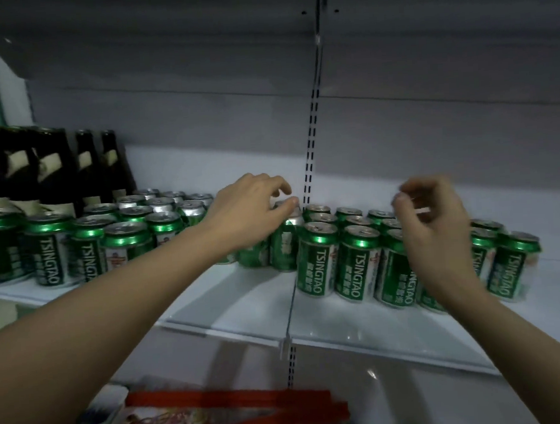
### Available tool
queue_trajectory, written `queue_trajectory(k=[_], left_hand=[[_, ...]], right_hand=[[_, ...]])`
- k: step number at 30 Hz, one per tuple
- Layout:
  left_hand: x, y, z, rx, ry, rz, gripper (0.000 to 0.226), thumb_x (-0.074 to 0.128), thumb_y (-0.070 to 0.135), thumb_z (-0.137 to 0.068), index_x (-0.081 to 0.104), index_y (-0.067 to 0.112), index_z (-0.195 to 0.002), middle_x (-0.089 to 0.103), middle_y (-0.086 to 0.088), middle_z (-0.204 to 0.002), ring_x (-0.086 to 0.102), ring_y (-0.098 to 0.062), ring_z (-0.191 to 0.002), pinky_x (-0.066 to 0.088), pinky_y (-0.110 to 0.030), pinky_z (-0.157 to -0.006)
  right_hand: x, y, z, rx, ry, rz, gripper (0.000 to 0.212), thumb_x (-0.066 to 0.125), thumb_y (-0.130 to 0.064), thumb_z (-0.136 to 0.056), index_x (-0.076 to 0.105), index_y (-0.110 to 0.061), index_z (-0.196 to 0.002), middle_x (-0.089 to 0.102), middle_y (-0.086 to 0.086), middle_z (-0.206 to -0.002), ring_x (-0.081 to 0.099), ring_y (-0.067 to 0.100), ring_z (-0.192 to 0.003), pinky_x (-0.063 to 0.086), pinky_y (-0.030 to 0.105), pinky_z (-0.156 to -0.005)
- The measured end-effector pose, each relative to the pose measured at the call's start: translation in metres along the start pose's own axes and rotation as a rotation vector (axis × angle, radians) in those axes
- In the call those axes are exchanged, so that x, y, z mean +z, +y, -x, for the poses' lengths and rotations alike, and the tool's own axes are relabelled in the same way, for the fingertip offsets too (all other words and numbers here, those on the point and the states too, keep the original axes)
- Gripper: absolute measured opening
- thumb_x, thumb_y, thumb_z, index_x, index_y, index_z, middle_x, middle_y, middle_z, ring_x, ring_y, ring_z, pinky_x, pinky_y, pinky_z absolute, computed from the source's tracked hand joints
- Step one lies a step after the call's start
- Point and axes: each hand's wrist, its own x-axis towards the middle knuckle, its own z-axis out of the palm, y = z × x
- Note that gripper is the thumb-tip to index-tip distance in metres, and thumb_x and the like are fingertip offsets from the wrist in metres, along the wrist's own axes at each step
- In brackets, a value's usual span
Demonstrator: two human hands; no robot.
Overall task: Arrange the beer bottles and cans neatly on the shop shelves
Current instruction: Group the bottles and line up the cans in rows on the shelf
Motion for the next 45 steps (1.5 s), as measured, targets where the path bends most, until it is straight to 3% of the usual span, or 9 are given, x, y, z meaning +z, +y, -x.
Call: queue_trajectory(k=[5, 7, 9, 18, 28, 33, 37, 41, 45], left_hand=[[-0.032, -0.058, 0.037, -0.111, 0.173, 0.034, 0.024, 0.051, 0.040, -0.094, 0.066, 0.026, -0.107, 0.066, 0.005, -0.108, 0.054, -0.018, -0.104, 0.046, -0.038, -0.084], [-0.041, -0.083, 0.056, -0.167, 0.244, 0.046, 0.019, 0.055, 0.034, -0.093, 0.067, 0.024, -0.102, 0.066, 0.004, -0.103, 0.055, -0.020, -0.102, 0.045, -0.037, -0.084], [-0.047, -0.106, 0.076, -0.229, 0.266, 0.028, 0.015, 0.058, 0.029, -0.094, 0.068, 0.022, -0.103, 0.065, 0.004, -0.103, 0.054, -0.020, -0.103, 0.041, -0.033, -0.083], [-0.050, -0.146, 0.126, -0.397, 0.113, 0.069, 0.035, 0.065, 0.040, -0.090, 0.063, 0.024, -0.121, 0.052, 0.001, -0.122, 0.053, -0.016, -0.108, 0.042, -0.028, -0.089], [-0.042, -0.142, 0.131, -0.424, 0.170, 0.137, 0.030, 0.070, 0.032, -0.088, 0.063, 0.020, -0.115, 0.044, 0.007, -0.114, 0.054, -0.016, -0.096, 0.046, -0.036, -0.088], [-0.043, -0.142, 0.133, -0.432, 0.200, 0.251, 0.018, 0.070, 0.024, -0.089, 0.061, 0.021, -0.104, 0.044, 0.007, -0.112, 0.047, -0.010, -0.099, 0.036, -0.023, -0.082], [-0.046, -0.137, 0.132, -0.423, 0.232, 0.353, 0.020, 0.073, 0.021, -0.086, 0.056, 0.032, -0.088, 0.045, 0.010, -0.109, 0.051, -0.014, -0.106, 0.046, -0.038, -0.096], [-0.054, -0.127, 0.123, -0.385, 0.272, 0.446, 0.015, 0.072, 0.023, -0.088, 0.059, 0.029, -0.092, 0.047, 0.013, -0.109, 0.059, -0.017, -0.102, 0.048, -0.044, -0.096], [-0.062, -0.113, 0.107, -0.367, 0.286, 0.472, 0.013, 0.068, 0.027, -0.091, 0.065, 0.027, -0.103, 0.051, 0.006, -0.114, 0.061, -0.017, -0.102, 0.052, -0.042, -0.093]], right_hand=[[0.084, -0.035, 0.014, 0.187, -0.580, -0.097, 0.002, 0.062, -0.013, -0.094, 0.060, -0.015, -0.096, 0.064, 0.009, -0.088, 0.059, 0.013, -0.075, 0.053, 0.034, -0.071], [0.119, -0.039, 0.029, 0.210, -0.844, -0.035, 0.011, 0.065, -0.021, -0.093, 0.062, -0.015, -0.101, 0.067, 0.004, -0.090, 0.064, 0.016, -0.073, 0.055, 0.038, -0.072], [0.153, -0.043, 0.048, 0.174, -0.931, 0.006, 0.020, 0.067, -0.030, -0.092, 0.061, -0.018, -0.107, 0.067, -0.002, -0.094, 0.065, 0.014, -0.074, 0.056, 0.039, -0.076], [0.244, -0.077, 0.082, 0.273, -0.895, -0.094, 0.054, 0.068, -0.040, -0.090, 0.043, -0.019, -0.134, 0.053, -0.008, -0.114, 0.056, 0.015, -0.106, 0.042, 0.028, -0.084], [0.271, -0.073, 0.102, 0.251, -0.827, -0.109, 0.046, 0.069, -0.032, -0.090, 0.046, -0.021, -0.129, 0.062, -0.009, -0.106, 0.063, 0.017, -0.101, 0.051, 0.035, -0.085], [0.270, -0.071, 0.108, 0.255, -0.782, -0.154, 0.042, 0.068, -0.030, -0.091, 0.047, -0.023, -0.127, 0.063, -0.008, -0.100, 0.063, 0.014, -0.092, 0.053, 0.037, -0.083], [0.262, -0.070, 0.113, 0.253, -0.729, -0.219, 0.036, 0.067, -0.030, -0.092, 0.042, -0.030, -0.118, 0.062, -0.010, -0.102, 0.062, 0.012, -0.095, 0.048, 0.027, -0.076], [0.244, -0.070, 0.107, 0.296, -0.709, -0.322, 0.045, 0.067, -0.039, -0.091, 0.035, -0.034, -0.123, 0.054, -0.022, -0.104, 0.058, 0.001, -0.098, 0.049, 0.031, -0.090], [0.229, -0.062, 0.097, 0.391, -0.633, -0.508, 0.043, 0.069, -0.034, -0.090, 0.047, -0.025, -0.126, 0.064, -0.002, -0.123, 0.063, 0.016, -0.112, 0.051, 0.040, -0.098]])
